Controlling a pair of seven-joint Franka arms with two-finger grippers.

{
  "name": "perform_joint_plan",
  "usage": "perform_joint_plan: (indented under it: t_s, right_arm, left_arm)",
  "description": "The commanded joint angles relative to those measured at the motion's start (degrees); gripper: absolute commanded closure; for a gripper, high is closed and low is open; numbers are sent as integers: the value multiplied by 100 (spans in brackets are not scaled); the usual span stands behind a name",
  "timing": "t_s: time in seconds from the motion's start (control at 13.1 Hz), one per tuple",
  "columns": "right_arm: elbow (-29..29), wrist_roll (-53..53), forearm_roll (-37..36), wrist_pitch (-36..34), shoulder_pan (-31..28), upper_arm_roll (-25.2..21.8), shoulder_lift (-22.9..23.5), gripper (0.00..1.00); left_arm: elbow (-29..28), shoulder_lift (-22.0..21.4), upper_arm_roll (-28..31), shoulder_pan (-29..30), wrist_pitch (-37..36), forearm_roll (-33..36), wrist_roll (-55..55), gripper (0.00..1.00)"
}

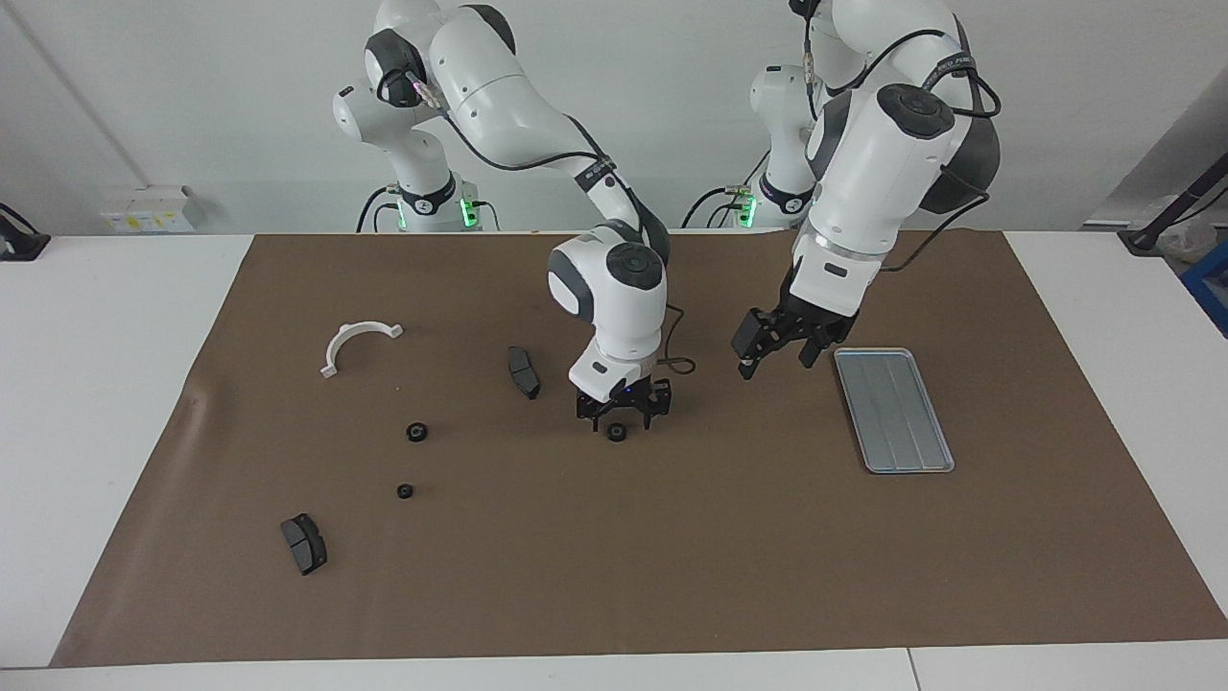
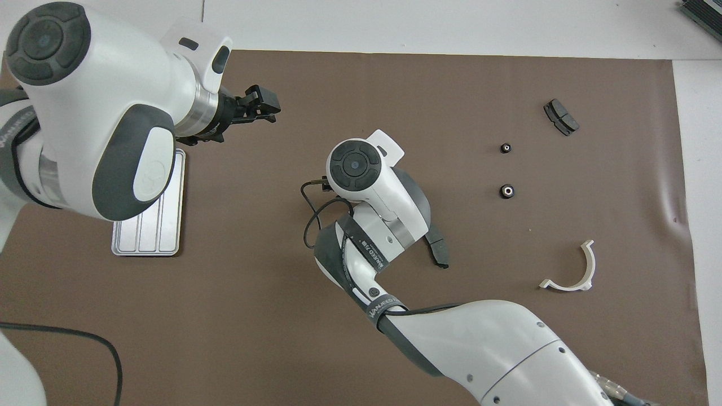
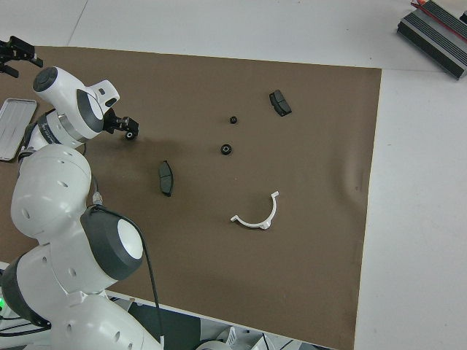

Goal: Pick bearing gear from pile to tray
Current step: 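Set the bearing mid-table with the right gripper while the left gripper approaches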

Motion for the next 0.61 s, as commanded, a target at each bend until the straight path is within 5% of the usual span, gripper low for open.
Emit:
perform_joint_plan:
  t_s: [0.0, 0.31, 0.54]
  right_arm:
    - [-517, 163, -44, 89, -188, -22, -636, 0]
    - [-1985, -170, -44, 422, -812, -13, -1832, 0]
    - [-2286, -907, -27, 573, -1374, -4, -2019, 0]
  left_arm:
    - [480, 477, 85, -359, 108, -52, -461, 0]
    - [1392, 1566, 173, -904, 135, 193, -1129, 0]
    - [1720, 2025, 147, -1150, 170, 342, -1254, 0]
